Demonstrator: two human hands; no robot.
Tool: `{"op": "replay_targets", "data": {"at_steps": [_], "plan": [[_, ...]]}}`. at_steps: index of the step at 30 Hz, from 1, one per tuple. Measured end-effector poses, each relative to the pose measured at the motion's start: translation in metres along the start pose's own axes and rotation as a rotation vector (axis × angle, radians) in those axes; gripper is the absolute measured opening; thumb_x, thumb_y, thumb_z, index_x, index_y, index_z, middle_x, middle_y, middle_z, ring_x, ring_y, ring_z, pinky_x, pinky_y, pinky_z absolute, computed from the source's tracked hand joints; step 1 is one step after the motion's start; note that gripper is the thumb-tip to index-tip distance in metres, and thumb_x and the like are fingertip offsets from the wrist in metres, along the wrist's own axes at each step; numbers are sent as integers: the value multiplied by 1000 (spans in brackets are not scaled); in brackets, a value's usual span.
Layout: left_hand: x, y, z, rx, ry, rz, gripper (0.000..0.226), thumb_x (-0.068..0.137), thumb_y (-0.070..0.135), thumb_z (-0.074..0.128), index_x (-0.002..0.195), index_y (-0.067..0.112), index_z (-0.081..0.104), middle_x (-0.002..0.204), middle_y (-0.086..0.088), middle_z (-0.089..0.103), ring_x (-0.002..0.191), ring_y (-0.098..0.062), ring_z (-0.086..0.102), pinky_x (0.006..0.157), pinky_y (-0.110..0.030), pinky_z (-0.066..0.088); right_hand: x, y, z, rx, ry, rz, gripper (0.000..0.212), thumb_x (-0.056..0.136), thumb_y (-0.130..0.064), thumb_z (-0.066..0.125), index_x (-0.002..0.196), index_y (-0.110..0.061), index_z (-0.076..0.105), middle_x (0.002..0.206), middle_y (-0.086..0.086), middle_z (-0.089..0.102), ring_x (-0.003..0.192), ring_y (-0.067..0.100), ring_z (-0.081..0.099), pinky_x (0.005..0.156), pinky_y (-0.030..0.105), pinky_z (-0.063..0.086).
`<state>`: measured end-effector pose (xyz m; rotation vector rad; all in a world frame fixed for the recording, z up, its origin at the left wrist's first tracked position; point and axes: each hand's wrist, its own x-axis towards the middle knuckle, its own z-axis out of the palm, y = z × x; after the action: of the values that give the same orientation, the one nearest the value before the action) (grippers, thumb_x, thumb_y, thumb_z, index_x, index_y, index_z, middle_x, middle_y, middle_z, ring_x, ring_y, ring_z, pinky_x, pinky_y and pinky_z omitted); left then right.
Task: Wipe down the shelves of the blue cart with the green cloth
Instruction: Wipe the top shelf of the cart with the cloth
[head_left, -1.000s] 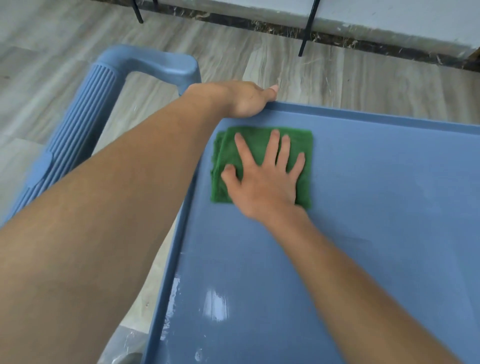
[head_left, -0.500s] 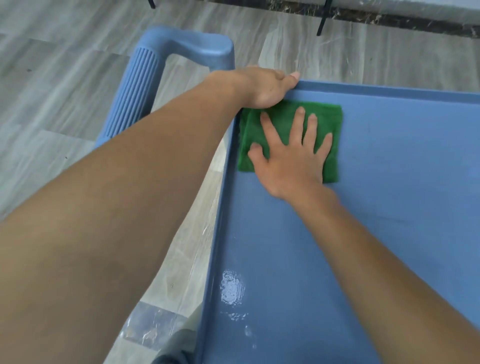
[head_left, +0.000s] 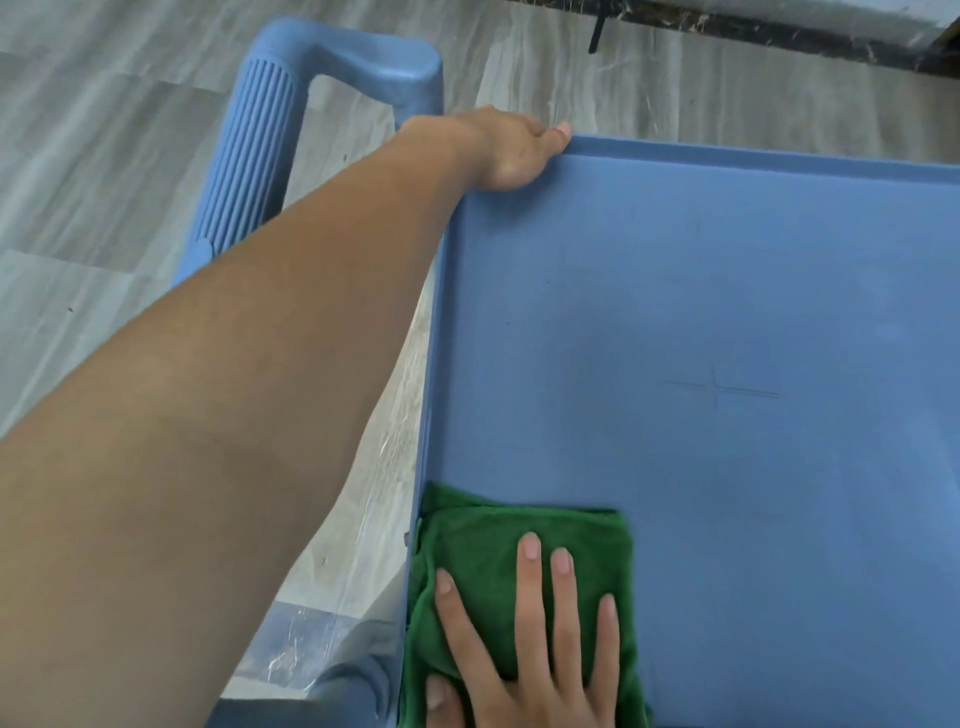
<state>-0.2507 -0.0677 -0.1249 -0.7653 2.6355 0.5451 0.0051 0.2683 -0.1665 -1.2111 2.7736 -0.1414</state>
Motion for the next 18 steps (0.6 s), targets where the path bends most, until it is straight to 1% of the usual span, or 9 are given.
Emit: {"op": "replay_targets", "data": {"at_steps": [1,3,5,6,8,10,13,16,18], "plan": [[0,1,0,-3,1,2,74,89,74,10,153,39,26,164,7,22,151,-25,17,121,-53,12,0,1,1,-16,13,11,53,72,-59,38,121,-51,57,127,15,60,117,39,57,88,63,47],[-1,1,-1,-15,4,8,75,90,74,10,152,38,29,164,6,23,151,-26,18,121,-53,13,6,1,0,-11,14,18,58,68,-59,46,126,-53,52,133,15,56,122,38,53,92,63,44],[1,1,-4,-36,18,7,76,89,76,10,151,38,31,163,5,25,150,-26,19,120,-53,13,18,0,0,53,-4,4,69,64,-59,54,132,-52,45,142,16,48,130,38,45,97,65,39],[1,1,-5,-49,25,3,77,88,77,11,151,38,32,163,4,26,150,-27,20,120,-53,13,28,1,-1,91,-5,-6,71,66,-59,55,136,-52,41,147,16,42,135,38,39,101,66,34],[1,3,-6,-78,31,-2,79,87,79,11,151,38,34,162,2,27,149,-28,22,120,-51,14,54,3,-1,143,26,-29,67,77,-57,51,141,-50,33,156,16,27,143,36,25,107,67,23],[2,5,-7,-109,37,-7,81,87,80,10,150,38,37,162,0,29,148,-29,24,120,-50,15,97,8,-1,144,54,-34,60,85,-54,43,143,-48,28,159,16,18,146,36,15,110,67,14],[5,6,-7,-140,49,3,84,85,80,7,149,37,40,160,-2,33,146,-30,29,118,-47,17,194,16,-5,123,98,16,55,89,-54,32,144,-50,22,160,16,7,147,36,2,111,67,3],[6,5,-3,-163,71,2,86,82,82,7,144,38,47,154,-4,42,141,-31,37,115,-48,23,297,23,-12,143,8,45,55,91,-56,21,145,-49,13,161,13,-8,146,34,-14,110,66,-11],[7,5,-1,-164,79,-12,85,81,83,8,141,41,50,149,-6,48,136,-32,42,114,-49,27,340,26,-19,145,-60,76,61,91,-56,19,149,-38,12,160,11,-12,146,33,-17,110,65,-14]]}}
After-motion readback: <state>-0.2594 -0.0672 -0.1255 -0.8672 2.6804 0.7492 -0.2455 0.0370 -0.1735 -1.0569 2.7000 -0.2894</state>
